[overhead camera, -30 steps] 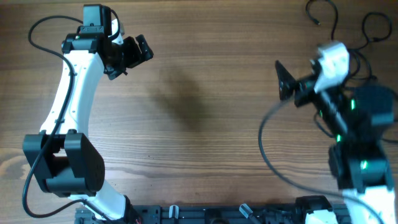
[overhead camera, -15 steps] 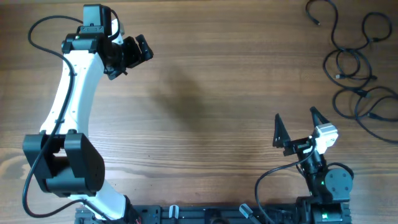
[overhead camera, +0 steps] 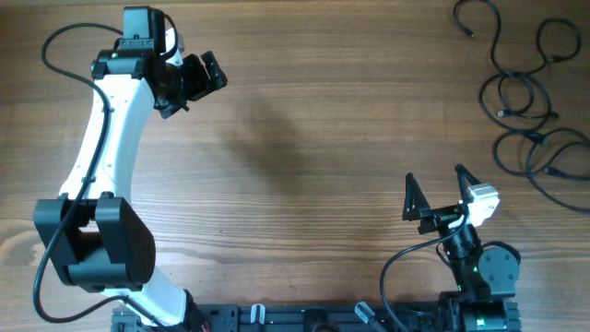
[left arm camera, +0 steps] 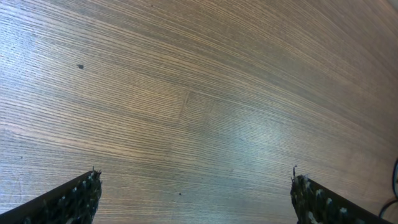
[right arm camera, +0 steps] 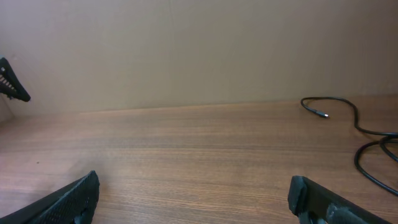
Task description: Untangle cables
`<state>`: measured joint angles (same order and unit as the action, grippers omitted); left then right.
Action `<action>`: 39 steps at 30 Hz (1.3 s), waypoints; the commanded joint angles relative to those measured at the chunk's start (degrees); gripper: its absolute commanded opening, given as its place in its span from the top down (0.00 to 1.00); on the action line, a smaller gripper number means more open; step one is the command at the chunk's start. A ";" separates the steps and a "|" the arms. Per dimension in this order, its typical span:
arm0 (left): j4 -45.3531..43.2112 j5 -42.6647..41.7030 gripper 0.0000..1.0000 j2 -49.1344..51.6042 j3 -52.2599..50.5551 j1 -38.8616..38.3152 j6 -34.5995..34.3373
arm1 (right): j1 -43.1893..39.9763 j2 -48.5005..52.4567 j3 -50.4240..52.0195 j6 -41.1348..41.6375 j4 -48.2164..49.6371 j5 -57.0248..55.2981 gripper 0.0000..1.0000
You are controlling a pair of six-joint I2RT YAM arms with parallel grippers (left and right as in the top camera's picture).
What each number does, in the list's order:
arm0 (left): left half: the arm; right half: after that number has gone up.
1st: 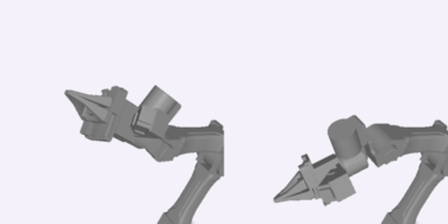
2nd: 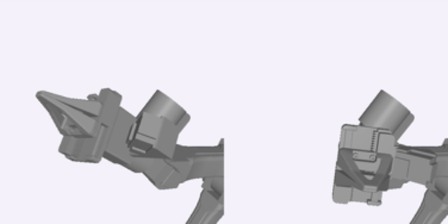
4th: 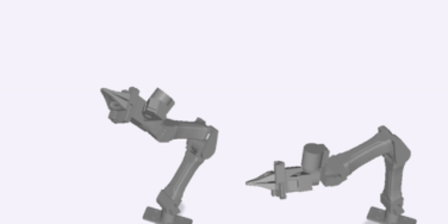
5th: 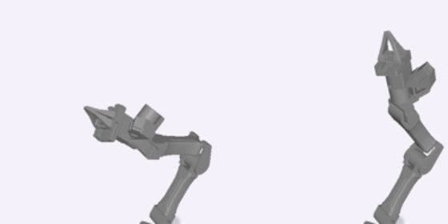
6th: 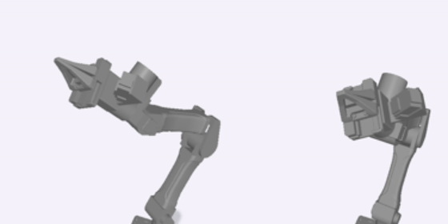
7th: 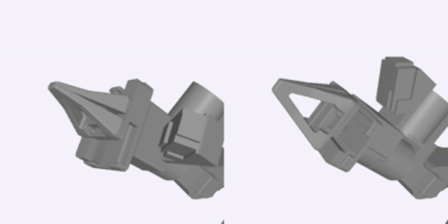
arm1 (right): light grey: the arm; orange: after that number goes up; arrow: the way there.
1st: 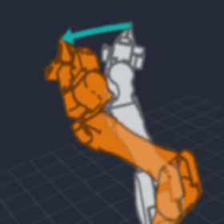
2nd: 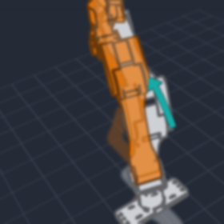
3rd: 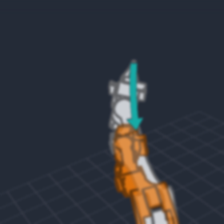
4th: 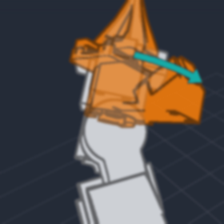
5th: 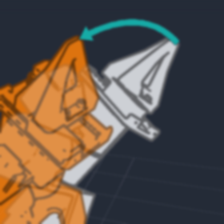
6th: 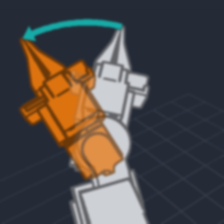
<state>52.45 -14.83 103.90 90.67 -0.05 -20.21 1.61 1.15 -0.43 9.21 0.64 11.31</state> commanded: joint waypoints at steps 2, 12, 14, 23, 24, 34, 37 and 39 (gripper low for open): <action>-0.15 -0.04 0.00 -1.16 0.42 -0.15 0.92 | -0.20 -0.57 0.13 0.85 0.11 -0.96 0.00; -7.34 -0.04 0.00 -7.61 -1.14 -1.22 2.60 | -0.20 -0.57 0.13 0.87 0.11 -0.96 0.00; -13.31 -0.02 0.00 -12.41 -5.33 -2.32 5.11 | -0.20 -0.57 0.13 0.87 0.11 -0.96 0.00; -38.03 -0.09 0.00 -42.01 -44.04 -0.59 5.22 | -0.20 -0.57 0.13 0.85 0.11 -0.96 0.00; -39.41 -0.09 0.00 -45.24 -47.84 0.11 5.20 | -0.20 -0.57 0.13 0.87 0.11 -0.96 0.00; -50.45 1.46 0.00 -70.90 -71.87 6.10 5.27 | -0.20 -0.57 0.13 0.87 0.11 -0.96 0.00; -56.00 2.03 0.00 -74.12 -76.04 6.82 5.27 | -0.20 -0.57 0.13 0.87 0.11 -0.96 0.00; -57.22 3.21 0.00 -76.63 -77.72 6.45 5.27 | -0.20 -0.57 0.13 0.85 0.11 -0.96 0.00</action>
<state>-3.31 -13.78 30.33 15.31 6.35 -15.73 1.61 1.10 -0.38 9.23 0.62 11.27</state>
